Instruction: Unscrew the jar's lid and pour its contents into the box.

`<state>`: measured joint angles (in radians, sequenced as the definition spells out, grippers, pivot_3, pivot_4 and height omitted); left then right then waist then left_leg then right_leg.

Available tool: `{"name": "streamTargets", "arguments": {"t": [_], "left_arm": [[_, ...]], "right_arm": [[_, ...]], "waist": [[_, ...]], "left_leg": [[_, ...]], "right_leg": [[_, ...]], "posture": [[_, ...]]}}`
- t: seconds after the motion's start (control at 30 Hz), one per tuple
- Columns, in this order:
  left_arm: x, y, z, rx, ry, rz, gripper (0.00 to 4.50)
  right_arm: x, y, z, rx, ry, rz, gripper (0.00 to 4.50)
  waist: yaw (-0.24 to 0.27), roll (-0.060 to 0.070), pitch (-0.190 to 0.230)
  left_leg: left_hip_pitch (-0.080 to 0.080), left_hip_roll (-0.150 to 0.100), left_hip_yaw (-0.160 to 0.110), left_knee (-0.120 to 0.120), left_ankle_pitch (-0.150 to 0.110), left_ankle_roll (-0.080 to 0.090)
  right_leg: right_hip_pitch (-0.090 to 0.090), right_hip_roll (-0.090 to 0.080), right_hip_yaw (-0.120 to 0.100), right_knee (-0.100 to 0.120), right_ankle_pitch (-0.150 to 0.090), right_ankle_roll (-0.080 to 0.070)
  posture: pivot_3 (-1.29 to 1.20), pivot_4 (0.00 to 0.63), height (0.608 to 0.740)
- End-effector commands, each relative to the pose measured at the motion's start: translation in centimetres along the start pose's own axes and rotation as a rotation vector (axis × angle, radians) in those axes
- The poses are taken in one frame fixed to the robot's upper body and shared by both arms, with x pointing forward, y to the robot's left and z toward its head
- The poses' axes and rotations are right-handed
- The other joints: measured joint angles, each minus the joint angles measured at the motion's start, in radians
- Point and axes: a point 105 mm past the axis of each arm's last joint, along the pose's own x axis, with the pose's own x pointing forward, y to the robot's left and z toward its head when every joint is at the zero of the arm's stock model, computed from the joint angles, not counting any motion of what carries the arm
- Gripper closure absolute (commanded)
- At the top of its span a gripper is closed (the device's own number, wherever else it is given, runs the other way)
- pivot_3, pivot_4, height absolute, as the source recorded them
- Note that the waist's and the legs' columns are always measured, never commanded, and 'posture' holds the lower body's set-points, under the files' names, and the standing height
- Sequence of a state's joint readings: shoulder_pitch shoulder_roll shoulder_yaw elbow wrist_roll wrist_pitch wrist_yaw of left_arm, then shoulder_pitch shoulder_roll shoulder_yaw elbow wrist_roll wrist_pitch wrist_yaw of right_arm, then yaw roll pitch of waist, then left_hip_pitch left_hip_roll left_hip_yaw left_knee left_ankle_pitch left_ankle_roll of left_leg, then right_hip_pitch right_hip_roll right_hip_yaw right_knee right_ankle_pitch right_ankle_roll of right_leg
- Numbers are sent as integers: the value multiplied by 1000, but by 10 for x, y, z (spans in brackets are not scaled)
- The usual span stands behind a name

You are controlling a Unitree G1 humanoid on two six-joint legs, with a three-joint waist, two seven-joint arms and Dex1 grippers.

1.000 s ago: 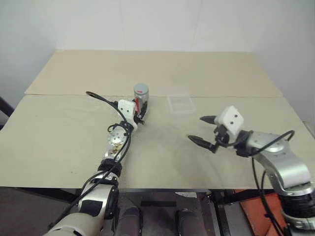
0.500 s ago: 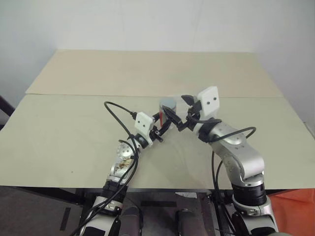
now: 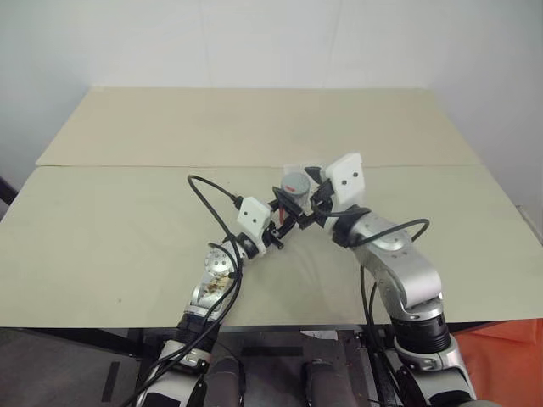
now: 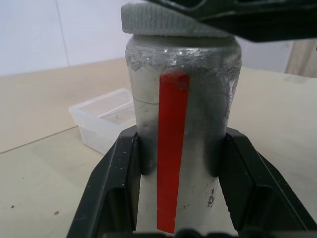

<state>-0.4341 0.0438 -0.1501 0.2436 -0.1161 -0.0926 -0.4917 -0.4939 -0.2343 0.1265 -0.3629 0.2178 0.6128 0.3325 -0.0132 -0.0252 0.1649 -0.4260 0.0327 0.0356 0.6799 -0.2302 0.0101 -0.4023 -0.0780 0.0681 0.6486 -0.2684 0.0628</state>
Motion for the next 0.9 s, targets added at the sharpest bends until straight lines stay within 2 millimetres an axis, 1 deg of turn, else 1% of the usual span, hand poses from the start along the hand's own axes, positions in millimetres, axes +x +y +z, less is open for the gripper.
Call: {"name": "streamTargets", "arguments": {"t": [0.03, 0.2, 0.33, 0.43, 0.53, 0.57, 0.8, 0.9], "left_arm": [[3, -1, 14, 37, -60, 3, 2607], [3, -1, 14, 38, -64, 5, 2607], [3, 0, 13, 40, -61, 8, 2607], [2, 0, 12, 45, -57, 9, 2607], [3, 0, 12, 47, -57, 8, 2607], [3, 0, 12, 48, -57, 7, 2607], [0, 1, 12, 51, -56, 3, 2607], [-5, 1, 13, 52, -60, -37, 2607]], "right_arm": [[0, -2, 19, -24, -77, -11, 0], [0, -2, 14, -42, -55, -7, 0], [0, -3, 15, -47, -63, -15, 0], [0, -4, 15, -47, -63, -15, 545], [1, -4, 14, -48, -62, -16, 1542], [1, -4, 14, -50, -59, -15, 1694], [2, -4, 10, -73, -38, -12, 1694], [0, -4, 13, -62, -44, 18, 1694]], "waist": [[0, 0, 0], [0, 0, 0], [0, 0, 0], [0, 0, 0], [0, 0, 0], [0, 0, 0], [0, 0, 0], [0, 0, 0]], "left_leg": [[0, 0, 0, 0, 0, 0], [0, 0, 0, 0, 0, 0], [0, 0, 0, 0, 0, 0], [0, 0, 0, 0, 0, 0], [0, 0, 0, 0, 0, 0], [0, 0, 0, 0, 0, 0], [0, 0, 0, 0, 0, 0], [0, 0, 0, 0, 0, 0]], "right_leg": [[0, 0, 0, 0, 0, 0], [0, 0, 0, 0, 0, 0], [0, 0, 0, 0, 0, 0], [0, 0, 0, 0, 0, 0], [0, 0, 0, 0, 0, 0], [0, 0, 0, 0, 0, 0], [0, 0, 0, 0, 0, 0], [0, 0, 0, 0, 0, 0]], "posture": [[0, 150, 740], [0, 150, 740], [0, 150, 740], [0, 150, 740], [0, 150, 740], [0, 150, 740], [0, 150, 740], [0, 150, 740]]}}
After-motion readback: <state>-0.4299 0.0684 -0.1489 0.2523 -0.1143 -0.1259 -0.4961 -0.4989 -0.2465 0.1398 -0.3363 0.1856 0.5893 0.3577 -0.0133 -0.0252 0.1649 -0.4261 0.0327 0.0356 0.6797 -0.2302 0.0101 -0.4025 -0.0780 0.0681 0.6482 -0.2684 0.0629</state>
